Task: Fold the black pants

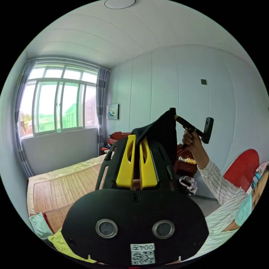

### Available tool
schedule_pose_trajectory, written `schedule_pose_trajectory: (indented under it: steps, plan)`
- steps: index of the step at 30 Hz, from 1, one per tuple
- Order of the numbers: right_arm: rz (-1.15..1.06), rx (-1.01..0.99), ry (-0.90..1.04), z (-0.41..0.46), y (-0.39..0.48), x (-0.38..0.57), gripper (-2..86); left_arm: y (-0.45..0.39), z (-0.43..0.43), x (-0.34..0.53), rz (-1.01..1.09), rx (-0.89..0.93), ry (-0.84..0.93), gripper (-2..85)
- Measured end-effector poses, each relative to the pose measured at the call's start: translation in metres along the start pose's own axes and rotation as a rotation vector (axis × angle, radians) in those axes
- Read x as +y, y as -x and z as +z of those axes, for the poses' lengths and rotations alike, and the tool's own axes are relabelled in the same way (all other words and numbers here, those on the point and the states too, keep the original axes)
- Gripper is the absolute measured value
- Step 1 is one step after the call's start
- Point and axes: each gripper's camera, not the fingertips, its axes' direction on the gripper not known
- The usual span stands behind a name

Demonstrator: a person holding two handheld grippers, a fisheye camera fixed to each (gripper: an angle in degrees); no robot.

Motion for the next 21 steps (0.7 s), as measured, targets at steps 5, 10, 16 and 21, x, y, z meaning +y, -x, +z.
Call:
schedule_pose_trajectory:
  steps: [5, 10, 16, 21]
  plan:
    - [-0.043, -0.178, 0.043, 0.010, 0.005, 0.004, 1.8, 0.020, -0.020, 0.029, 0.071, -0.001, 0.117, 0.1]
    - [-0.056, -0.357, 0.085, 0.020, -0.002, 0.026, 2.4, 0.034, -0.018, 0.089, 0.164, 0.128, 0.241, 0.2]
    - [-0.055, -0.602, 0.156, 0.036, -0.012, 0.057, 2.9, 0.062, 0.002, 0.183, 0.217, 0.376, 0.266, 0.3]
    - [-0.055, -0.700, 0.336, 0.098, -0.014, 0.121, 3.3, 0.118, 0.103, 0.315, 0.157, 0.497, 0.436, 0.6]
